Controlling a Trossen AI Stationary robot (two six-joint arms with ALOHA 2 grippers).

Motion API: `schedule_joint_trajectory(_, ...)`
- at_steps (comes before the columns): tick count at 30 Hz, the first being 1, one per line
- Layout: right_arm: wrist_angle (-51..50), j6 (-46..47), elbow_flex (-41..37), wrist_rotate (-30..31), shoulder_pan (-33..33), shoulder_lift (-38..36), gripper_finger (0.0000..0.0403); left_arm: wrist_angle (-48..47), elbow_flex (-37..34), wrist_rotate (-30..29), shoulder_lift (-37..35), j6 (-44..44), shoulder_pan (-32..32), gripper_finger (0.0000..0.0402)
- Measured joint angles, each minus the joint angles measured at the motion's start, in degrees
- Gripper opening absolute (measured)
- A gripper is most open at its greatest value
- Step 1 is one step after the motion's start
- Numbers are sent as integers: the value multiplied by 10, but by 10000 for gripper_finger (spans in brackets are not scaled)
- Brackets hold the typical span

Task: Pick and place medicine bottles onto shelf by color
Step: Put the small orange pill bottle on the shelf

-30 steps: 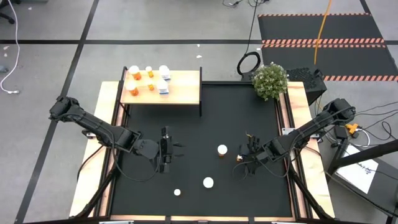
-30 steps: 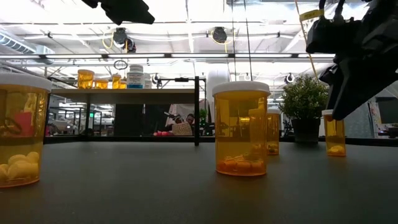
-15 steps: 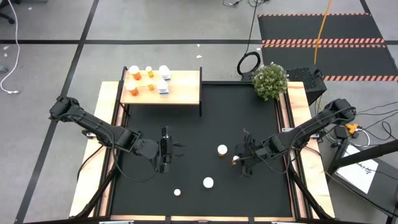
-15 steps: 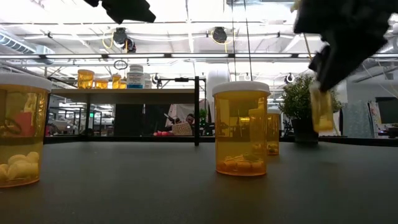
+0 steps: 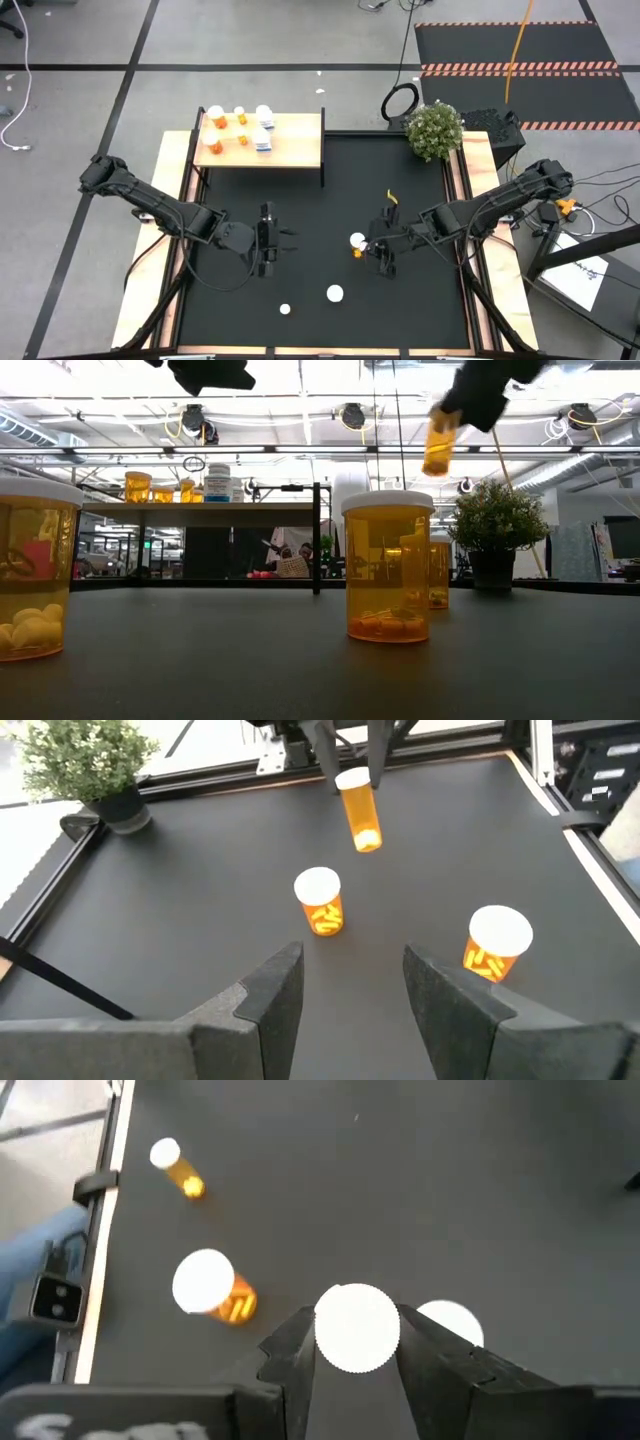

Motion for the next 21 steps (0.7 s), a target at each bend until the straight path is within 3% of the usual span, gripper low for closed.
schedule_joint_trajectory(9, 35, -60, 22, 18, -41, 0, 121, 23, 0, -2, 0, -3, 2, 205)
schedule_joint_trajectory(14, 83, -104, 22, 20, -61, 1, 121, 28, 0, -32, 0, -8, 2, 234)
schedule_joint_trajectory(21, 128, -164, 15, 77, -76, 2, 121, 53, 0, -85, 0, -8, 3, 260)
